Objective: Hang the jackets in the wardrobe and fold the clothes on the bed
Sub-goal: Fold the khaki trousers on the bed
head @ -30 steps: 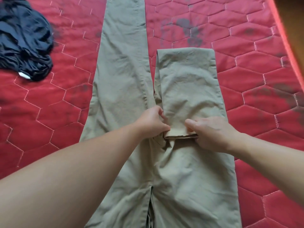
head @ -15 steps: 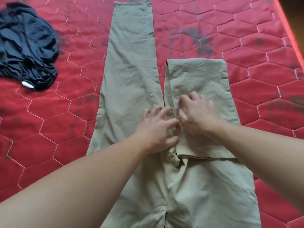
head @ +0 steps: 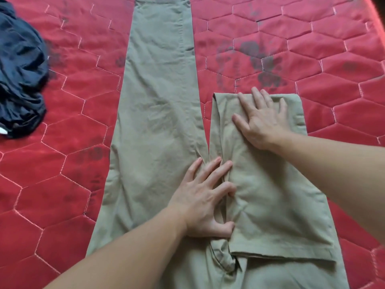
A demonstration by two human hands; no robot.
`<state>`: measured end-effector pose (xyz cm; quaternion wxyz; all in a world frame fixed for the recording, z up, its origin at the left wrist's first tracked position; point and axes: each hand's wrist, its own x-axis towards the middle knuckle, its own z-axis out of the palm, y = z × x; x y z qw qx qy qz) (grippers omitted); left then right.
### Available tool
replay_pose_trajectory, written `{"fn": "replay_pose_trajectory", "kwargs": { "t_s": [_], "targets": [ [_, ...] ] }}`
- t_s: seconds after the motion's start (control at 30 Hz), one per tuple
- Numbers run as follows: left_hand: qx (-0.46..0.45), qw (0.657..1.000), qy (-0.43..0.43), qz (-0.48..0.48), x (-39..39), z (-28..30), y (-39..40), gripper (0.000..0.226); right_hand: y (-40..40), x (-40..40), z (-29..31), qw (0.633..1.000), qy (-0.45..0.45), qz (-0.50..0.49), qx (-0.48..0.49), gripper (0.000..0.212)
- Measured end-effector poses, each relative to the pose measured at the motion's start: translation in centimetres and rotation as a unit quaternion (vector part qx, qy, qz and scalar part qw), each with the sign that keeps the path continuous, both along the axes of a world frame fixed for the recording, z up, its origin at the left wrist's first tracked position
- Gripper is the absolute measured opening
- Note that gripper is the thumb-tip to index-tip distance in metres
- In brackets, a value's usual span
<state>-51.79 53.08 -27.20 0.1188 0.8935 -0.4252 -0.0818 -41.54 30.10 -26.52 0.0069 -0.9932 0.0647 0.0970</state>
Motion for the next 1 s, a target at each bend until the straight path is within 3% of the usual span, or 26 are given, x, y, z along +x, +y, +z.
{"fn": "replay_pose_trajectory", "kwargs": {
  "t_s": [0.1, 0.23, 0.3, 0.37, 0.47, 0.53, 0.6, 0.73, 0.8, 0.9, 1.0],
  "targets": [
    [0.006, 1.0, 0.01, -0.002, 0.0, 0.1, 0.0, 0.066, -3.4, -1.9, -0.1, 0.995, -0.013, -0.099, 0.012, 0.072],
    [0.001, 0.999, 0.033, -0.012, 0.2, 0.5, 0.0, 0.069, -2.9, -1.7, 0.6, 0.993, 0.01, -0.118, 0.0, 0.072],
    [-0.042, 0.996, 0.082, 0.001, 1.3, 1.2, 0.7, 0.069, -0.7, -1.1, 1.2, 0.997, -0.023, -0.068, 0.005, 0.069],
    [-0.067, 0.994, 0.056, 0.063, 4.0, 2.0, 2.1, 0.064, 2.2, -0.9, 1.5, 0.998, -0.04, 0.046, 0.016, 0.064],
    [0.051, 0.977, 0.028, 0.207, 10.1, 2.2, 6.5, 0.066, 6.2, 0.0, 1.0, 0.99, -0.025, 0.14, 0.016, 0.063],
    [0.122, 0.966, 0.043, 0.222, 13.4, 1.6, 9.5, 0.065, 8.0, 1.1, 0.5, 0.99, -0.02, 0.142, 0.003, 0.062],
    [0.117, 0.969, 0.056, 0.212, 15.8, 1.0, 11.2, 0.062, 9.1, 2.6, 0.1, 0.992, -0.031, 0.122, -0.001, 0.061],
    [0.015, 0.964, 0.015, 0.266, 19.8, 0.0, 12.3, 0.053, 10.4, 6.3, 0.2, 0.994, -0.062, 0.084, 0.013, 0.057],
    [-0.001, 0.959, 0.004, 0.284, 21.5, -0.3, 12.4, 0.062, 10.9, 8.9, 0.7, 0.991, -0.102, 0.029, 0.08, 0.049],
    [0.021, 0.96, -0.007, 0.281, 23.8, -0.8, 12.5, 0.076, 11.8, 14.0, 2.1, 0.939, -0.163, -0.123, 0.276, 0.037],
    [0.032, 0.963, -0.024, 0.266, 26.4, -0.8, 12.8, 0.079, 12.7, 19.2, 2.9, 0.883, -0.159, -0.241, 0.37, 0.029]
  ]
}}
